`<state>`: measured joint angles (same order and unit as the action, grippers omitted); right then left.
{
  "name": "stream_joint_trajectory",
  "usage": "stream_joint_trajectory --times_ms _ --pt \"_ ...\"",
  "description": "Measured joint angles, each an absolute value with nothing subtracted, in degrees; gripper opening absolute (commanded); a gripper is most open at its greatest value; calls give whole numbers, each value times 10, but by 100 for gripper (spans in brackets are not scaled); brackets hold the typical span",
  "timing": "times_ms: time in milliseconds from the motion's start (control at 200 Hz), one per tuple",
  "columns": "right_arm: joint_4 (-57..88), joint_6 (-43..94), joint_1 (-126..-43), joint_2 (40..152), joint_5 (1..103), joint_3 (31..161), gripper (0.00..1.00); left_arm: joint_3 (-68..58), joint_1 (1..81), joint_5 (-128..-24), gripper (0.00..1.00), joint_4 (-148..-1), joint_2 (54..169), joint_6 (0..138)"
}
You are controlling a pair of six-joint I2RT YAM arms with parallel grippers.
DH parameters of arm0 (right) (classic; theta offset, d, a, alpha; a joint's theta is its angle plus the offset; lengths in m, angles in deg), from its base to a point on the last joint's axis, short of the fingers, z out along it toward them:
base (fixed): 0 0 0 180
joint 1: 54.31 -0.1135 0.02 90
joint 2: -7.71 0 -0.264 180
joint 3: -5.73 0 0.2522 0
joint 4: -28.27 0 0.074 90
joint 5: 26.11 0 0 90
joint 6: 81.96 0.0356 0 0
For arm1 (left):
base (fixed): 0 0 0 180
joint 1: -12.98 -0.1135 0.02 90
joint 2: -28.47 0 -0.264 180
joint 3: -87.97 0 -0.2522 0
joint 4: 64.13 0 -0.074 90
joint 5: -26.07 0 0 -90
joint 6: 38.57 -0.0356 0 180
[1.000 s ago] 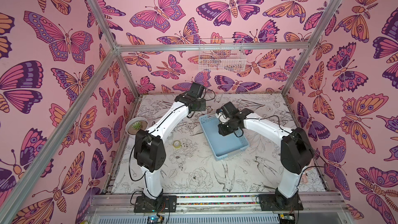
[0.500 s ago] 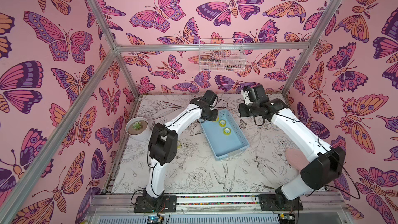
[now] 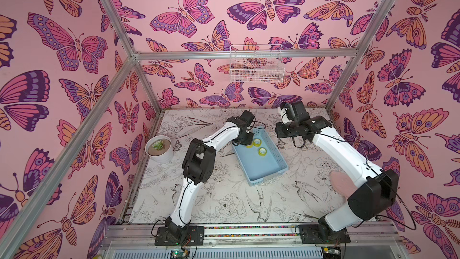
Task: Put the transparent tape into the storage box
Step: Place the tape in the storage box.
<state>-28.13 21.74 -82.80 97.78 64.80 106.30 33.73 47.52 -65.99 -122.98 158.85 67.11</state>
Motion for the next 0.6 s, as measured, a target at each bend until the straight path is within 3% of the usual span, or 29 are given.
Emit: stream_joint_trajectory --times_ms 356,511,601 --pt "-272 217 -828 978 634 1056 29 353 479 -630 0 -1258 1624 676" --pt "-271 217 -828 978 631 1056 29 363 479 -621 11 -1261 1625 681" --pt "-271 216 -828 978 629 1056 29 363 479 -619 22 -1261 1625 684"
